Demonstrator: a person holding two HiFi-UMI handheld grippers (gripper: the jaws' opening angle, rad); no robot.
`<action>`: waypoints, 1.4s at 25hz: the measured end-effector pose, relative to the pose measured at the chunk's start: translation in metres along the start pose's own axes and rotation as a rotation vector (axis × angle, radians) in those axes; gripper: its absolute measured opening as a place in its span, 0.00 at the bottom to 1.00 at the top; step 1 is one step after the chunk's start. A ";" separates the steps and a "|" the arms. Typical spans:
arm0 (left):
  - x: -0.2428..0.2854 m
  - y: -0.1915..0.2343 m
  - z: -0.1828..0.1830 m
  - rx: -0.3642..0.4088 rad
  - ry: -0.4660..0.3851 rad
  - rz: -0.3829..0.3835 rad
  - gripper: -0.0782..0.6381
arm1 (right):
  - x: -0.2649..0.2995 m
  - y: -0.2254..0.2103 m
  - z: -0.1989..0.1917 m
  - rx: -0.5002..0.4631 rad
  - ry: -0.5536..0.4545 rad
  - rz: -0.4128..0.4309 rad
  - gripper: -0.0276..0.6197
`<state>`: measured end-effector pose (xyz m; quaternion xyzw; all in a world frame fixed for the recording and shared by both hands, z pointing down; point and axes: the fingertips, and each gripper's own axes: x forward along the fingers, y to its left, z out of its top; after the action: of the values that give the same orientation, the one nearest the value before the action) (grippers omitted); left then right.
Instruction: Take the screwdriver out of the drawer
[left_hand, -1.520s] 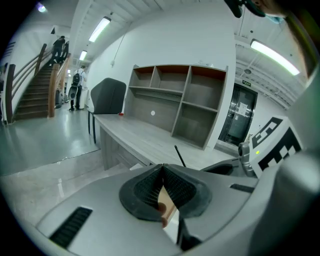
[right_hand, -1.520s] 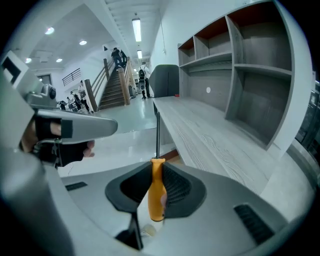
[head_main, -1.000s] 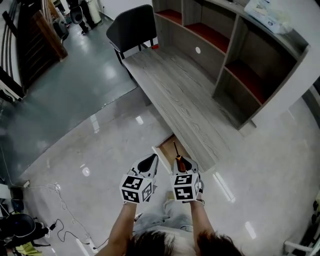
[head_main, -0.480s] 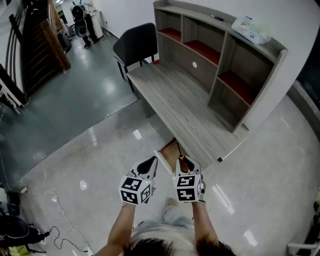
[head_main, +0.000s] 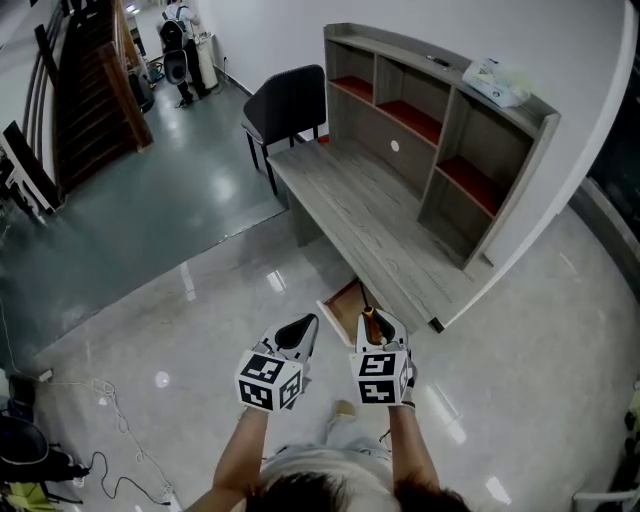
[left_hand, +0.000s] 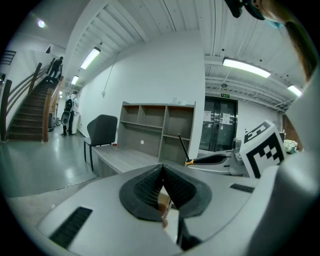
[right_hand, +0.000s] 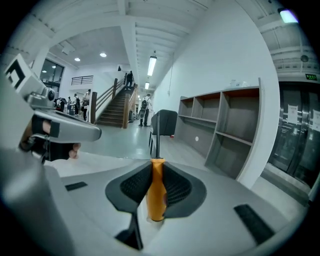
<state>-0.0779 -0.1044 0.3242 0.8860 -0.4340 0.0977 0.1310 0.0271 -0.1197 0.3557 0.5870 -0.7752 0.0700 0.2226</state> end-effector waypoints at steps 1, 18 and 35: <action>-0.006 -0.002 0.001 0.006 -0.001 0.000 0.13 | -0.006 0.003 0.003 -0.002 -0.008 -0.003 0.17; -0.093 -0.034 0.002 0.039 -0.076 0.008 0.13 | -0.093 0.046 0.023 -0.021 -0.134 -0.027 0.17; -0.159 -0.072 0.001 0.045 -0.142 0.028 0.13 | -0.169 0.076 0.031 -0.031 -0.231 -0.024 0.17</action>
<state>-0.1170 0.0560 0.2670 0.8873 -0.4521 0.0460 0.0786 -0.0171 0.0408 0.2676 0.5970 -0.7895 -0.0129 0.1418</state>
